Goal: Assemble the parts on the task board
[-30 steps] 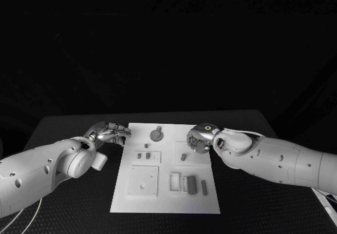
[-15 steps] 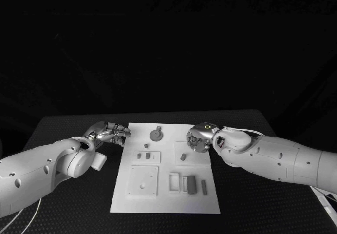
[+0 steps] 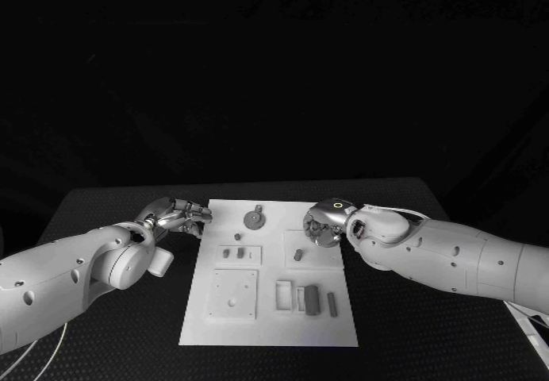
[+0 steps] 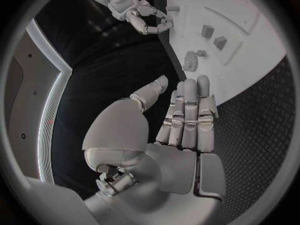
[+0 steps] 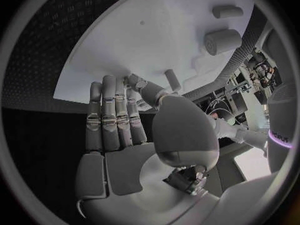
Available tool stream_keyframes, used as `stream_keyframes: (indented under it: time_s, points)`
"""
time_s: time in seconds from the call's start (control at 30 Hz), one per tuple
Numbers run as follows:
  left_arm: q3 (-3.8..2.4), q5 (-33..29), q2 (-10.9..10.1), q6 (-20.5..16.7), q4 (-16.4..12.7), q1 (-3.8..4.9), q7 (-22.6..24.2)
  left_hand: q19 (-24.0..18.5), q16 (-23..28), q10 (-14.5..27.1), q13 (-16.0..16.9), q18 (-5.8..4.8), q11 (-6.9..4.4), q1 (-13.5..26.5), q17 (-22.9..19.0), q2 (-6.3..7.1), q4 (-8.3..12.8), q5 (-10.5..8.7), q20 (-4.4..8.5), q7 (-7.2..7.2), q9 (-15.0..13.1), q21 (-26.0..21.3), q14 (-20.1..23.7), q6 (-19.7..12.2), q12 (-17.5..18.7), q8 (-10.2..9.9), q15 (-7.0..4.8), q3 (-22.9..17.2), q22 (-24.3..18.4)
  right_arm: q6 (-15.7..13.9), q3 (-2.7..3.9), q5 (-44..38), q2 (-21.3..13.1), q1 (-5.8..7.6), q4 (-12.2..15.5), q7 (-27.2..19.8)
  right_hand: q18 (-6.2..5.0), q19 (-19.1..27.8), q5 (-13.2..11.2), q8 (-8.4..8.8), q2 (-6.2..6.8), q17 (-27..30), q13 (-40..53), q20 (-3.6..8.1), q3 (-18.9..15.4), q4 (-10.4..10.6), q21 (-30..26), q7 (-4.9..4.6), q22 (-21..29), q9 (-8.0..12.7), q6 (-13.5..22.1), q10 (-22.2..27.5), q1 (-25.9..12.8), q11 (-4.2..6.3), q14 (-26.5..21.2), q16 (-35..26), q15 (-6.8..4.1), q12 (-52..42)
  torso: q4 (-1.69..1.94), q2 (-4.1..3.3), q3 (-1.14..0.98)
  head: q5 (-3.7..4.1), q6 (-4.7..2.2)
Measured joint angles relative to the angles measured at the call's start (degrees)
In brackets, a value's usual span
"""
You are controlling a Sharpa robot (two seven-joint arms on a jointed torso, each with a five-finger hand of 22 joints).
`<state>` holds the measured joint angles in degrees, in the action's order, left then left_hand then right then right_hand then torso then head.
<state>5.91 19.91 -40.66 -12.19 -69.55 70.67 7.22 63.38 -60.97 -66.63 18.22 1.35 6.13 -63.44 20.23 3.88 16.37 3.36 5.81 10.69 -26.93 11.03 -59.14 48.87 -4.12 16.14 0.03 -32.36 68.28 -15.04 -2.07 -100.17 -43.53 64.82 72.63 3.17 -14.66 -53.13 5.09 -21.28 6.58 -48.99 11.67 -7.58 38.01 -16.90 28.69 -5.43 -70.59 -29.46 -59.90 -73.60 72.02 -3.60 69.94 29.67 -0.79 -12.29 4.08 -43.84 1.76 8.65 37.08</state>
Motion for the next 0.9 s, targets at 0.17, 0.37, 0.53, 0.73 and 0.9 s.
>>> stream_keyframes:
  time_s: [0.17,0.37,0.53,0.73,0.9]
  points:
    - [-0.01,0.0,0.0,0.0,0.03,-0.01,0.0,0.0,0.0,0.0,0.0,0.0,0.0,0.0,0.03,0.0,0.0,0.0,0.0,-0.01,0.0,0.0,0.0,-0.01,0.0,0.0,0.0,0.0,0.0,0.12,0.07,0.57,0.03,0.26,-0.9,-0.36,0.0,0.0,0.02,0.0,0.0,-0.05,0.01,0.0,0.0,0.0,0.0,0.0,0.0,0.0,0.0,0.0,0.0,0.0,0.0,0.0,0.01,0.08,0.0,-0.01,0.02,0.04,0.01]
    - [0.0,0.0,-0.06,-0.01,0.05,-0.02,0.01,0.0,0.0,0.22,-0.05,0.01,0.22,0.0,0.05,0.0,0.0,0.0,0.0,-0.11,0.0,0.0,0.0,-0.11,0.0,0.0,0.0,0.0,-0.04,0.29,0.7,1.21,-0.38,0.29,-0.51,-0.37,0.01,0.0,0.24,0.0,0.0,-0.05,0.08,0.0,0.0,0.0,0.0,0.0,0.0,0.01,0.0,0.01,0.0,-0.01,-0.01,0.0,0.02,0.19,-0.01,0.0,0.01,0.07,-0.06]
    - [0.0,0.0,-0.04,-0.01,0.05,-0.02,0.02,0.0,0.0,0.23,-0.05,0.01,0.23,0.0,0.1,0.0,0.0,0.0,0.0,-0.12,0.0,0.0,0.0,-0.11,0.0,0.0,0.0,0.0,-0.05,0.46,1.13,1.85,-0.62,0.63,0.16,-0.32,0.01,0.0,0.24,0.13,0.0,-0.1,0.08,0.0,0.0,0.0,0.0,0.0,0.0,-0.01,0.0,0.01,0.0,-0.01,-0.01,0.0,0.03,0.19,-0.02,0.0,0.01,0.1,-0.13]
    - [0.0,-0.01,-0.07,-0.02,0.06,-0.02,0.02,0.0,0.22,0.53,-0.11,0.01,0.13,0.0,0.15,0.0,-0.15,0.0,0.0,-0.18,0.0,0.0,0.0,-0.18,0.0,0.0,0.0,0.15,-0.05,0.51,1.3,2.68,-0.68,0.88,0.27,-0.3,0.01,0.0,0.24,0.13,0.0,-0.16,0.13,0.0,0.0,0.0,0.0,0.0,-0.05,-0.18,0.0,0.01,0.0,-0.01,-0.03,0.0,0.05,0.19,-0.01,0.0,0.01,0.12,-0.09]
    - [0.0,-0.01,-0.09,-0.03,0.07,-0.02,0.02,0.0,0.22,0.63,-0.11,0.02,0.23,0.0,0.15,0.0,-0.15,0.0,0.0,-0.2,0.0,-0.22,0.0,-0.2,0.0,0.0,0.0,0.15,-0.05,0.62,1.3,3.12,-0.77,0.88,0.49,-0.3,0.02,0.0,0.24,0.14,0.0,-0.16,0.22,0.0,0.0,0.0,0.0,0.0,-0.05,-0.17,0.0,0.01,0.0,-0.01,-0.03,0.0,0.07,0.22,-0.01,-0.01,0.01,0.14,-0.03]
